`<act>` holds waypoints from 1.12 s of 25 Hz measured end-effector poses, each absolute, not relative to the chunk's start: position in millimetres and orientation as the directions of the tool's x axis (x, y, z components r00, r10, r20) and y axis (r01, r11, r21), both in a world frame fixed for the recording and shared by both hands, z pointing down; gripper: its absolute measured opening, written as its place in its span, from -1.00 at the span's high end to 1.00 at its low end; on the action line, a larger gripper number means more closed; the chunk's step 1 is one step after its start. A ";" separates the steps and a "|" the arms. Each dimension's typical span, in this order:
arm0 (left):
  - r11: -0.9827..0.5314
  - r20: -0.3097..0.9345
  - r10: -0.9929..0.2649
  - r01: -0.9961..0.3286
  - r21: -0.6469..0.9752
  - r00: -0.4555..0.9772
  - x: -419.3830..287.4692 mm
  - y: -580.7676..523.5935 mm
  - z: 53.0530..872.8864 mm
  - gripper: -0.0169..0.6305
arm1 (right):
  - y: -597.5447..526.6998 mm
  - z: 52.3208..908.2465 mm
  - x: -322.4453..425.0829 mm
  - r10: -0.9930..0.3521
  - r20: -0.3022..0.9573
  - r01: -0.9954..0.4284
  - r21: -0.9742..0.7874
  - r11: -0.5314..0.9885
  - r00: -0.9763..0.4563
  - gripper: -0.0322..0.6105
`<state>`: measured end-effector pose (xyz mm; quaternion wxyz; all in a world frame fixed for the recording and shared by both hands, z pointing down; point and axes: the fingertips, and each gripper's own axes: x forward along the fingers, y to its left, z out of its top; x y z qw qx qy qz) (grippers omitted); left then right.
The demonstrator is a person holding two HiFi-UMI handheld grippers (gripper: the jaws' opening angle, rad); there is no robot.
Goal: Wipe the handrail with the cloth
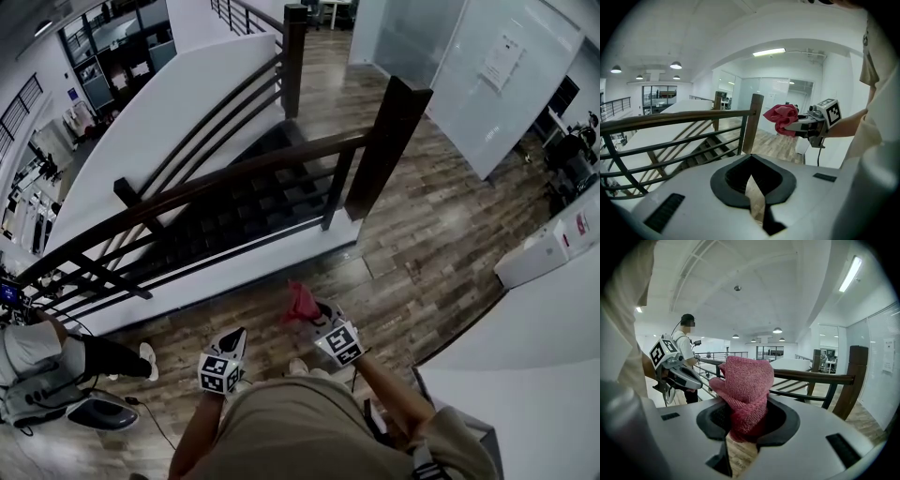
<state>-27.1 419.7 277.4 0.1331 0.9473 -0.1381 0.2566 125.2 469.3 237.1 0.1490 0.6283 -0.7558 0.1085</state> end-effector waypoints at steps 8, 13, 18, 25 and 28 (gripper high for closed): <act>-0.916 0.509 -0.223 -0.358 0.183 0.831 -0.4 436.0 284.1 0.90 | 482.0 242.0 152.1 -0.915 0.358 -0.975 0.052 0.216 -0.184 0.51; -0.908 0.508 -0.233 -0.372 0.191 0.829 -10.4 470.9 298.4 0.90 | 515.1 265.5 143.3 -0.896 0.394 -0.965 0.068 0.252 -0.206 0.51; -0.925 0.469 -0.235 -0.345 0.161 0.851 13.1 476.6 296.5 0.90 | 508.7 273.8 165.6 -0.865 0.445 -0.932 0.154 0.327 -0.230 0.51; -0.919 0.449 -0.264 -0.364 0.152 0.854 11.1 477.1 294.7 0.90 | 508.4 279.9 163.6 -0.834 0.482 -0.899 0.188 0.396 -0.267 0.51; -0.914 0.457 -0.276 -0.379 0.148 0.845 3.3 477.2 296.7 0.90 | 506.4 278.3 157.3 -0.832 0.478 -0.892 0.190 0.410 -0.280 0.51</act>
